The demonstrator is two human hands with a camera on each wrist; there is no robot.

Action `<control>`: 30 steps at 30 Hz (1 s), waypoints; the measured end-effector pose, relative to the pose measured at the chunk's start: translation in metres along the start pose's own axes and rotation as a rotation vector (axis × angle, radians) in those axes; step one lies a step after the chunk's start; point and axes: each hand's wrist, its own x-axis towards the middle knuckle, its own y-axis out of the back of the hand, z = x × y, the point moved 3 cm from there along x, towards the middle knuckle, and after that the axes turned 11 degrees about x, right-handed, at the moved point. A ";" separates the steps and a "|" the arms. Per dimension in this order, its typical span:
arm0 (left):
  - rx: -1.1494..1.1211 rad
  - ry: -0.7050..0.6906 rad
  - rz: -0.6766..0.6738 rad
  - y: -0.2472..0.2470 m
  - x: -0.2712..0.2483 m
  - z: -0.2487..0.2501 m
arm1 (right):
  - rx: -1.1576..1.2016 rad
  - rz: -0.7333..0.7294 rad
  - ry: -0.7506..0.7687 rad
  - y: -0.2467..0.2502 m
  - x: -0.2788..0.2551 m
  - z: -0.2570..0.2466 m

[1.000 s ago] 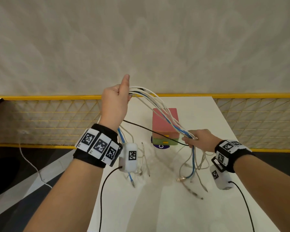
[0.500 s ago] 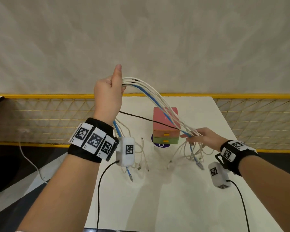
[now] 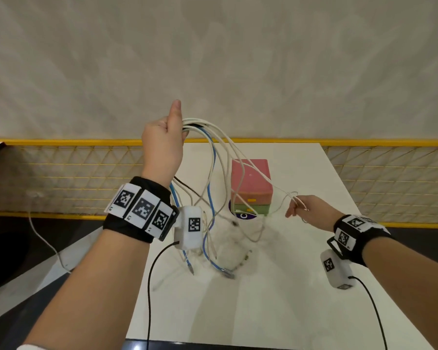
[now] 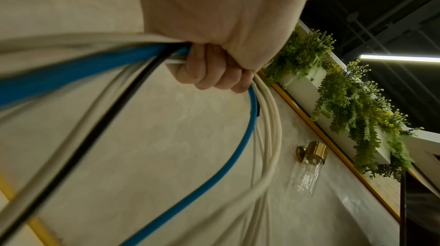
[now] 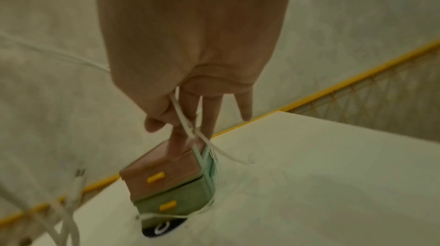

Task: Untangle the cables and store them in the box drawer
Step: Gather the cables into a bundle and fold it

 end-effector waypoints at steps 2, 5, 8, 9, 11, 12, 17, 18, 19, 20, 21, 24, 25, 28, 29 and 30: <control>-0.010 0.001 -0.014 -0.002 -0.002 0.000 | -0.252 -0.029 -0.104 -0.001 0.001 0.008; -0.037 0.015 -0.012 -0.004 -0.002 0.002 | -0.512 -0.104 -0.244 -0.007 0.000 0.020; -0.048 0.011 -0.016 -0.008 -0.002 0.006 | -0.373 -0.072 -0.186 -0.015 -0.001 0.011; -0.049 0.007 -0.024 -0.010 -0.002 0.007 | -0.315 -0.033 -0.114 -0.020 0.001 0.002; -0.041 0.016 -0.038 -0.014 -0.003 0.009 | -0.253 0.110 0.006 -0.034 0.005 -0.021; -0.041 0.021 -0.041 -0.016 -0.004 0.010 | -0.240 0.204 0.056 -0.041 0.006 -0.033; -0.027 0.015 -0.043 -0.018 -0.006 0.016 | 0.306 0.481 -0.035 -0.055 0.014 -0.055; -0.024 0.016 -0.044 -0.018 -0.006 0.018 | 0.469 0.493 -0.068 -0.057 0.015 -0.052; -0.023 0.017 -0.047 -0.017 -0.007 0.019 | 0.590 0.511 -0.093 -0.059 0.016 -0.048; -0.024 0.017 -0.052 -0.017 -0.007 0.020 | 0.632 0.519 -0.102 -0.062 0.018 -0.043; -0.028 0.017 -0.060 -0.017 -0.008 0.021 | 0.602 0.510 -0.113 -0.066 0.020 -0.037; -0.048 0.016 -0.096 -0.020 -0.011 0.025 | 0.467 0.343 -0.154 -0.086 0.029 -0.020; -0.051 0.013 -0.111 -0.022 -0.012 0.027 | 0.424 0.278 -0.172 -0.093 0.032 -0.014; -0.057 0.006 -0.140 -0.025 -0.015 0.030 | 0.473 0.168 -0.219 -0.113 0.034 -0.006; -0.058 0.005 -0.140 -0.025 -0.015 0.031 | 0.531 0.159 -0.207 -0.117 0.034 -0.006; -0.054 0.001 -0.138 -0.024 -0.014 0.030 | 0.598 0.153 -0.188 -0.120 0.034 -0.008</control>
